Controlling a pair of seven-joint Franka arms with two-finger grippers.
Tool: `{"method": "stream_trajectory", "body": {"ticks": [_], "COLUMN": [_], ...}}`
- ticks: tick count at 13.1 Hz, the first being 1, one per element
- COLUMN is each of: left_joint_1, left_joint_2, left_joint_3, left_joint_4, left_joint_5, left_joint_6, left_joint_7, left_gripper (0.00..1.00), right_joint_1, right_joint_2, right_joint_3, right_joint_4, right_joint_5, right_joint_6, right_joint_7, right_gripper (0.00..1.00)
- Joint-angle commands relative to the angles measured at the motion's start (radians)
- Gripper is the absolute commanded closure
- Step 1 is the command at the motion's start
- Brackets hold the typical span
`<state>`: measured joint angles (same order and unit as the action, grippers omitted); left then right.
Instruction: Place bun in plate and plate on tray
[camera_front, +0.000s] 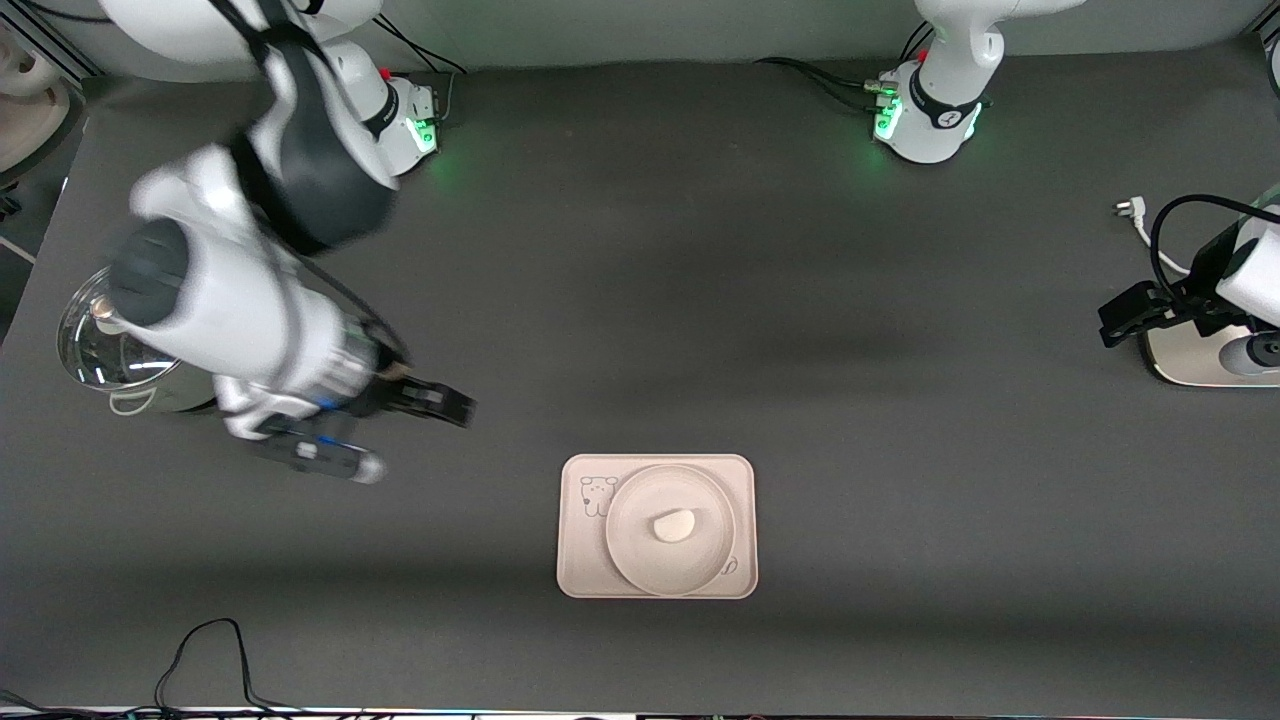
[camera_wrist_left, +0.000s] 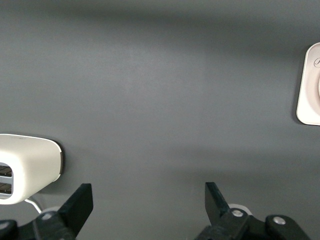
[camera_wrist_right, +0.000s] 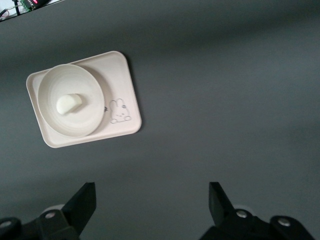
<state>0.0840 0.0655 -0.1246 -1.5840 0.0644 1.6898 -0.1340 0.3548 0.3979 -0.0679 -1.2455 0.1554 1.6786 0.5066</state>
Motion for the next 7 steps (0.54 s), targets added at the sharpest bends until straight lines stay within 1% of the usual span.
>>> {"method": "stream_trajectory", "body": {"ticks": [1,2,4,5,7], "left_joint_1": [-0.001,-0.001,-0.001,-0.001,0.0], "left_joint_2": [0.004,0.004,0.004,0.002,0.004], "left_joint_3": [0.0,0.0,-0.001,0.0,0.0], "left_joint_4": [0.012,0.01,0.012,0.01,0.012], "left_joint_5": [0.006,0.005,0.003,0.003,0.0], "left_joint_6": [0.002,0.002,0.002,0.002,0.005], "left_joint_7": [0.002,0.002,0.002,0.002,0.005], "left_gripper": [0.0,0.0,0.0,0.0,0.0], "right_joint_1": [-0.127,-0.17,-0.239,-0.263,-0.278], "right_joint_2": [-0.236,-0.272,-0.306,-0.316,-0.329], "right_joint_3": [0.026,0.026,0.025,0.025,0.001], "right_joint_4": [-0.242,-0.262,-0.261,-0.264,-0.262], "right_joint_5": [-0.017,-0.025,-0.071,-0.1,-0.114], "right_joint_6": [-0.005,-0.035,-0.1,-0.112,-0.134], "right_joint_7": [-0.191,-0.264,-0.368,-0.423,-0.467], "right_gripper": [0.0,0.0,0.0,0.0,0.0]}}
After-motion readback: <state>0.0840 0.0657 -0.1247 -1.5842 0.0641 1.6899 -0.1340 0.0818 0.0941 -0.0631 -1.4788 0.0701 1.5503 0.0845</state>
